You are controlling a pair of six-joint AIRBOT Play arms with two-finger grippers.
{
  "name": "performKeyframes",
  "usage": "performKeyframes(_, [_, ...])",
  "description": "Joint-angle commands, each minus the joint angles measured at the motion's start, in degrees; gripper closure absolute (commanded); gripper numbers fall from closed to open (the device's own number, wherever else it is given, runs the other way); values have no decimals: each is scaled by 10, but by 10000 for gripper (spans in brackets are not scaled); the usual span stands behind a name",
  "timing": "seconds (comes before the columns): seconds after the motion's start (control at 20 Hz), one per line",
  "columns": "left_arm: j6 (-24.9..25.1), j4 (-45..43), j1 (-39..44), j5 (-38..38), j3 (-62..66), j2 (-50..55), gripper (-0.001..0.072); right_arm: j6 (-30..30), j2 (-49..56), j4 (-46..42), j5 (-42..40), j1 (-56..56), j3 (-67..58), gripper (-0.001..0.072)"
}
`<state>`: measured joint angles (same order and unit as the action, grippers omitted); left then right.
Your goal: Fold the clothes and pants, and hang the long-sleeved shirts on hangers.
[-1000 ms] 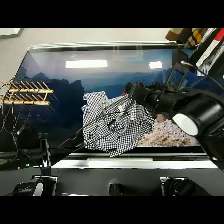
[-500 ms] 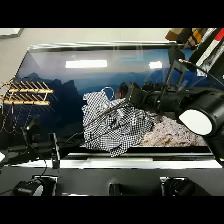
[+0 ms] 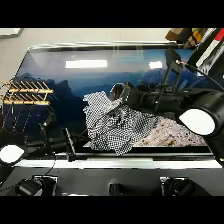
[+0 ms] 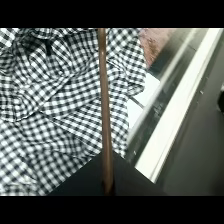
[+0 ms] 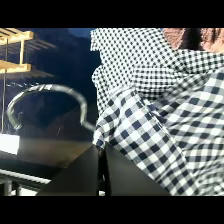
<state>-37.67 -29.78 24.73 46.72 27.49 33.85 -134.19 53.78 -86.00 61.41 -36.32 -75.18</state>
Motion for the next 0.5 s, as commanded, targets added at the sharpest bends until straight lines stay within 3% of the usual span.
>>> performKeyframes(0.0, [-5,-1,43,-102,1,21,694,-3,-3,-9,2,-25,-2,683])
performKeyframes(0.45, [-2,14,62,-118,1,25,694,-47,1,-117,29,-70,-3,683])
